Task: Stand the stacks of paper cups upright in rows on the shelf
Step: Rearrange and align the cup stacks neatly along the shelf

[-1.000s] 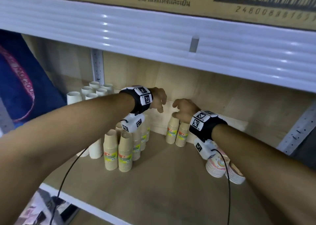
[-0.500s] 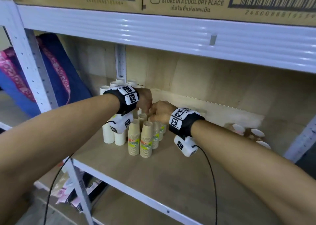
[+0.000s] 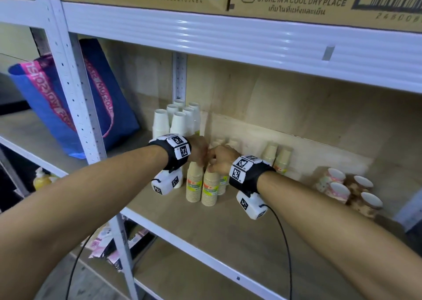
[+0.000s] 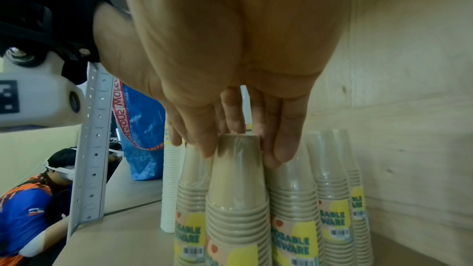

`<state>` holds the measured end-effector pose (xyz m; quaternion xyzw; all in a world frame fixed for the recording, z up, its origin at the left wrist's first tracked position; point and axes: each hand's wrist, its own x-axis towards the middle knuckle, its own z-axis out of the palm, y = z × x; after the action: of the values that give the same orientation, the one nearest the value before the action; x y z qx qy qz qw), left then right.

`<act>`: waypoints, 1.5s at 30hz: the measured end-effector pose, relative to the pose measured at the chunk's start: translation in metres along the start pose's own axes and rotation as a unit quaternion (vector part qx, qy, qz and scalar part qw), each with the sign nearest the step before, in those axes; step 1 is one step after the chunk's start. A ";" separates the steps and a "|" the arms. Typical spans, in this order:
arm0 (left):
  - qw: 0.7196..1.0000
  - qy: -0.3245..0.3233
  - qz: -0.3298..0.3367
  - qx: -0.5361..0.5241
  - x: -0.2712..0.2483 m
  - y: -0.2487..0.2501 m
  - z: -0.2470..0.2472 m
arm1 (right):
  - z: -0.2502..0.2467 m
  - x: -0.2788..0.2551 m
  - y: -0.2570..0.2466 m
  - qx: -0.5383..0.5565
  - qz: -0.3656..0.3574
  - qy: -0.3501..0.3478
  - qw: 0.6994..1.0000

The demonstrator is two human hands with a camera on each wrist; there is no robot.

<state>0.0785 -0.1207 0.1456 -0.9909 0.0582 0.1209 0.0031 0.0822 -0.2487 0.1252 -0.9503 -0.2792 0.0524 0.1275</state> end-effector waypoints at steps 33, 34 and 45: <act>0.989 -0.024 0.123 -0.079 0.033 0.103 -0.030 | -0.049 -0.069 0.100 0.009 0.142 0.050 0.989; 0.989 -0.019 0.124 -0.078 0.036 0.108 -0.030 | -0.051 -0.072 0.105 -0.001 0.149 0.048 0.988; 0.983 0.050 0.159 -0.079 0.078 0.143 -0.030 | -0.062 -0.076 0.170 -0.012 0.237 0.072 0.969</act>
<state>0.1443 -0.2727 0.1573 -0.9711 0.2050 0.0745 -0.0974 0.1168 -0.4416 0.1408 -0.9921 -0.0369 0.0097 0.1197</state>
